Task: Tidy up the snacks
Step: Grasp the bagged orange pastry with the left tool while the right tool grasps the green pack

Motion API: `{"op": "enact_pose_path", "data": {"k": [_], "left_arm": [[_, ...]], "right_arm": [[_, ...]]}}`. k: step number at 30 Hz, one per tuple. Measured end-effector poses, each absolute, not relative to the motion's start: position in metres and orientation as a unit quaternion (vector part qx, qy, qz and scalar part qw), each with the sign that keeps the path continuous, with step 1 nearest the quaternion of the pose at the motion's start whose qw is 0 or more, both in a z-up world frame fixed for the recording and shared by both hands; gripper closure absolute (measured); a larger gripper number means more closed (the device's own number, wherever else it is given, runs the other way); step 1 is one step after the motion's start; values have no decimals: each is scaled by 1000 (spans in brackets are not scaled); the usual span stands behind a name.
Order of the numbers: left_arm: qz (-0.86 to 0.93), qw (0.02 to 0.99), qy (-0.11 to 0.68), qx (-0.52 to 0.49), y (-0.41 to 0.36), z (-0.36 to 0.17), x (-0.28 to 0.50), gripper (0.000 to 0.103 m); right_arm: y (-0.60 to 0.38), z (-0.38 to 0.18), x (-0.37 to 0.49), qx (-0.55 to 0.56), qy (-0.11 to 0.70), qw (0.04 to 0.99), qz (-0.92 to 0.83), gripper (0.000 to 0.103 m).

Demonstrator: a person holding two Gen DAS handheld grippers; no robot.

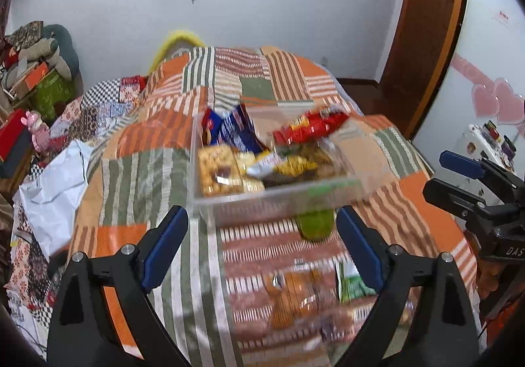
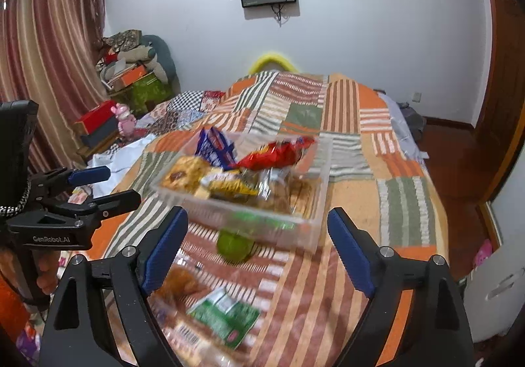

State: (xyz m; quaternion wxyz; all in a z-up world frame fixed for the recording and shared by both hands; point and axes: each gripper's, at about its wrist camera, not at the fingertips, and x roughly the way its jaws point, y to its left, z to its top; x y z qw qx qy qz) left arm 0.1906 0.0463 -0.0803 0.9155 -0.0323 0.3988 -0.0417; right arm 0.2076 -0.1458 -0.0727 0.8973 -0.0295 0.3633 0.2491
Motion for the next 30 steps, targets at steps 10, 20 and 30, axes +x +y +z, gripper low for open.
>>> {"op": "enact_pose_path", "data": {"k": [10, 20, 30], "left_arm": [[-53, 895, 440, -41, 37, -127, 172, 10], [-80, 883, 458, -65, 34, -144, 171, 10], [-87, 869, 484, -57, 17, -173, 180, 10]], "right_arm": [[-131, -139, 197, -42, 443, 860, 250, 18], [-117, -175, 195, -39, 497, 827, 261, 21], [-150, -171, 193, -22, 500, 828, 254, 36]]}}
